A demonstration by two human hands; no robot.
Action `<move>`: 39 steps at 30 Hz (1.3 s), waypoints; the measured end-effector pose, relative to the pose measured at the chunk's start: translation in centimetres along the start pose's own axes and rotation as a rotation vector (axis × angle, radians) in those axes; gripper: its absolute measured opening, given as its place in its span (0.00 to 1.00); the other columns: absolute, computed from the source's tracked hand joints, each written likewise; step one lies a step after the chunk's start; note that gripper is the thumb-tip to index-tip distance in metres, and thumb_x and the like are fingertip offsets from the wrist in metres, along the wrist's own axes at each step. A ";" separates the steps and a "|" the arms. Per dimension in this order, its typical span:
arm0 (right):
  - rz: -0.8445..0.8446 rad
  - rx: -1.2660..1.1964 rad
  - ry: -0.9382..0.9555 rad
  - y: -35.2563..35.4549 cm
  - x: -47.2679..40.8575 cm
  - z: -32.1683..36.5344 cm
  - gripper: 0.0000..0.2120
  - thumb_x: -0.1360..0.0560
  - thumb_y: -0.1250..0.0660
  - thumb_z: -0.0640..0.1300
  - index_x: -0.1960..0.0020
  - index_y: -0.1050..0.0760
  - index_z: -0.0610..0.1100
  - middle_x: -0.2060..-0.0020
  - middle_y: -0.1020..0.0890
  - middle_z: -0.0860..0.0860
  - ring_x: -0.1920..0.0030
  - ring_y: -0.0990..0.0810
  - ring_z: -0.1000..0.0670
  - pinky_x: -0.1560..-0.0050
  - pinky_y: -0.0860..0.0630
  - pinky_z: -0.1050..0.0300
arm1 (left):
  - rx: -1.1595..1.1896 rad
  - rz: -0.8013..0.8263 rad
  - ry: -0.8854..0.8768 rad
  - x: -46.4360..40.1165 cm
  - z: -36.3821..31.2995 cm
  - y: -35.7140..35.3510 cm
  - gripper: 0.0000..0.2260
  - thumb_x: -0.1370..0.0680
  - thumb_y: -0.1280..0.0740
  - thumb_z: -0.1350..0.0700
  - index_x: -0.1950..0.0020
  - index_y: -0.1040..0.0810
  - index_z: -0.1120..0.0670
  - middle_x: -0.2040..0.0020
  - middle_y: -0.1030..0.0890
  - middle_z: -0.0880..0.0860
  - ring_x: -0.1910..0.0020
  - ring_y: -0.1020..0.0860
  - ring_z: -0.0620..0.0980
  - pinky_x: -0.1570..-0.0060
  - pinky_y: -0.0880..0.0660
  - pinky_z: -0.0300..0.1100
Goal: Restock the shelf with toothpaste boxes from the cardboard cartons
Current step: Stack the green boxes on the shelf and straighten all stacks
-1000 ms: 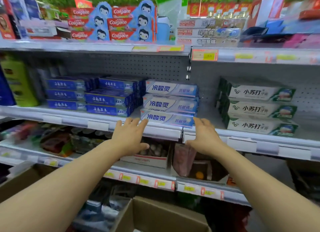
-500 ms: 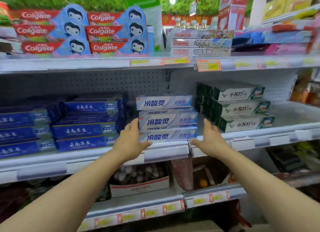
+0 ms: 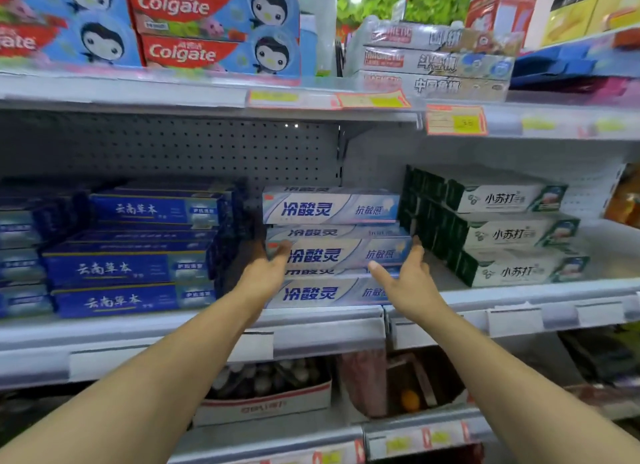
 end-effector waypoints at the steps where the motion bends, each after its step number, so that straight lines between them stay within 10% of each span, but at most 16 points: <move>1: -0.002 0.001 0.001 -0.3 -0.1 -0.1 0.45 0.24 0.37 0.57 0.24 0.64 0.41 0.26 0.48 0.40 0.29 0.40 0.40 0.36 0.37 0.51 | 0.037 -0.007 0.021 -0.2 0.0 -0.3 0.26 0.21 0.46 0.39 0.27 0.39 0.53 0.32 0.29 0.58 0.36 0.29 0.58 0.36 0.33 0.47; 16: -0.085 0.093 0.045 0.2 -2.4 -1.2 0.38 0.26 0.34 0.56 0.29 0.49 0.36 0.33 0.34 0.36 0.34 0.33 0.37 0.38 0.31 0.44 | 0.213 -0.065 0.081 -1.6 -0.8 -1.0 0.25 0.22 0.44 0.37 0.32 0.38 0.52 0.35 0.29 0.53 0.38 0.29 0.56 0.37 0.31 0.50; 22: -0.228 0.047 0.012 1.0 -3.9 0.7 0.46 0.30 0.33 0.63 0.25 0.52 0.41 0.34 0.32 0.37 0.38 0.29 0.35 0.40 0.29 0.40 | 0.216 -0.046 -0.027 -4.0 -1.4 -0.1 0.32 0.23 0.47 0.35 0.23 0.52 0.46 0.26 0.37 0.52 0.32 0.32 0.56 0.33 0.34 0.53; 28: -0.329 0.370 0.145 -0.2 -3.0 3.1 0.54 0.37 0.32 0.69 0.24 0.52 0.43 0.27 0.46 0.40 0.29 0.42 0.38 0.30 0.43 0.44 | 0.272 -0.025 -0.162 -6.2 -2.7 1.0 0.26 0.22 0.38 0.46 0.27 0.42 0.49 0.35 0.29 0.49 0.48 0.26 0.48 0.66 0.29 0.34; 34: -0.254 0.327 0.131 -2.0 -4.6 3.3 0.54 0.37 0.31 0.67 0.24 0.54 0.43 0.27 0.50 0.41 0.26 0.50 0.40 0.29 0.42 0.43 | 0.249 0.050 -0.235 -7.8 -3.5 1.2 0.23 0.21 0.38 0.51 0.28 0.41 0.51 0.41 0.29 0.49 0.49 0.25 0.47 0.70 0.29 0.34; 39: -0.295 0.367 0.175 -1.6 -4.6 3.4 0.55 0.36 0.30 0.67 0.23 0.54 0.42 0.26 0.49 0.41 0.26 0.51 0.42 0.28 0.48 0.49 | 0.151 0.069 -0.345 -9.2 -5.0 2.0 0.29 0.29 0.27 0.54 0.32 0.34 0.53 0.37 0.26 0.52 0.41 0.25 0.52 0.44 0.24 0.48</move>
Point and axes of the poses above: each hand's wrist, its own x-axis away from the middle knuckle, its own y-axis out of the back of the hand, z = x × y, the point moved 4 cm from there along -x, towards the middle knuckle
